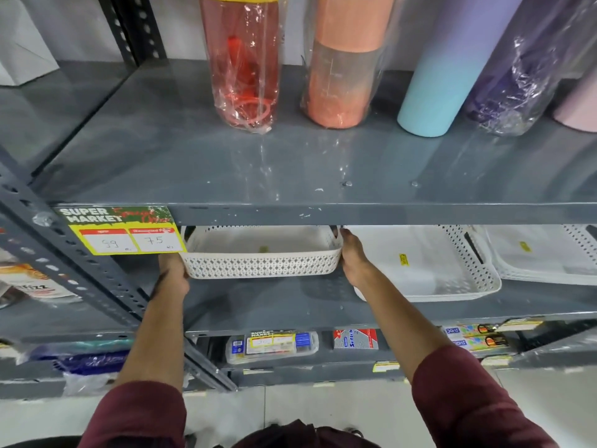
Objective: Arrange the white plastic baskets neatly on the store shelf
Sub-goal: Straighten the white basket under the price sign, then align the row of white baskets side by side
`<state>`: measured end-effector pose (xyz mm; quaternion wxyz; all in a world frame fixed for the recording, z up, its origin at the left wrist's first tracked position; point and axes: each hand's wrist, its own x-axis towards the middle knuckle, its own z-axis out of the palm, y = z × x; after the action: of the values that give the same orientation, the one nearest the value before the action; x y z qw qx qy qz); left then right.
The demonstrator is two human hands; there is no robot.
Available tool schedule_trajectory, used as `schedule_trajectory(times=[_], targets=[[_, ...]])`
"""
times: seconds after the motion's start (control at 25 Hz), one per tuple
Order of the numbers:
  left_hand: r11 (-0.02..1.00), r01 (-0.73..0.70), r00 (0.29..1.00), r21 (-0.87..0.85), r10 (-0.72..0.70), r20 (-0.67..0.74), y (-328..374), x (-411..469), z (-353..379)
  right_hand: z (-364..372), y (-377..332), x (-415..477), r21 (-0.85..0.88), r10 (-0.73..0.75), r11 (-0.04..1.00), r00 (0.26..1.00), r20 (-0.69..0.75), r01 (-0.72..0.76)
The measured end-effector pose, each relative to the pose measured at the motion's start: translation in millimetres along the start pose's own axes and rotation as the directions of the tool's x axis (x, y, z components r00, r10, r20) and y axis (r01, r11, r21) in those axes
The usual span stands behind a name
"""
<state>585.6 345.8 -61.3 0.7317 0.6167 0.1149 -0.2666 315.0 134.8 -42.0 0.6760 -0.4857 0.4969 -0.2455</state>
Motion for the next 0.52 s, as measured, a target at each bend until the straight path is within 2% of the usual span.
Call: schedule_trajectory(times=[0.08,0.16,0.24,0.32,0.36,0.44,0.52], targets=[[1.0,-0.011,0.991,0.006,0.012,-0.133,1.0,-6.8,0.5,-4.3,10.5,12.3,-0.091,0.036,0.995,0.999,-0.015,-0.037],[0.999,0.025,0.978,0.03,-0.018,-0.207,-1.7,-13.7,3.4,-8.2,22.1,17.8,-0.21,0.052,0.976,0.999,-0.01,-0.053],[0.996,0.08,0.971,0.037,-0.069,-0.228,-6.7,-12.7,4.4,-5.8,23.7,3.2,-0.291,0.011,0.957,0.999,0.038,0.001],[0.978,0.105,0.974,0.18,-0.065,-0.216,-8.8,-16.2,2.4,-3.6,22.5,-10.6,-0.347,0.0,0.937,0.998,0.064,0.022],[0.96,0.06,0.978,0.275,-0.001,-0.209,-9.8,-20.3,-0.6,-3.5,20.3,-14.8,-0.36,-0.006,0.933,0.998,0.065,0.029],[0.902,-0.067,0.94,0.427,0.2,-0.276,-16.5,-35.8,4.3,-11.0,11.1,-25.8,-0.373,-0.092,0.921,0.994,0.064,0.109],[0.759,-0.343,0.841,0.553,0.511,-0.179,-27.8,-57.7,22.0,-32.3,-3.7,-36.7,-0.357,-0.297,0.889,0.954,0.025,0.286]])
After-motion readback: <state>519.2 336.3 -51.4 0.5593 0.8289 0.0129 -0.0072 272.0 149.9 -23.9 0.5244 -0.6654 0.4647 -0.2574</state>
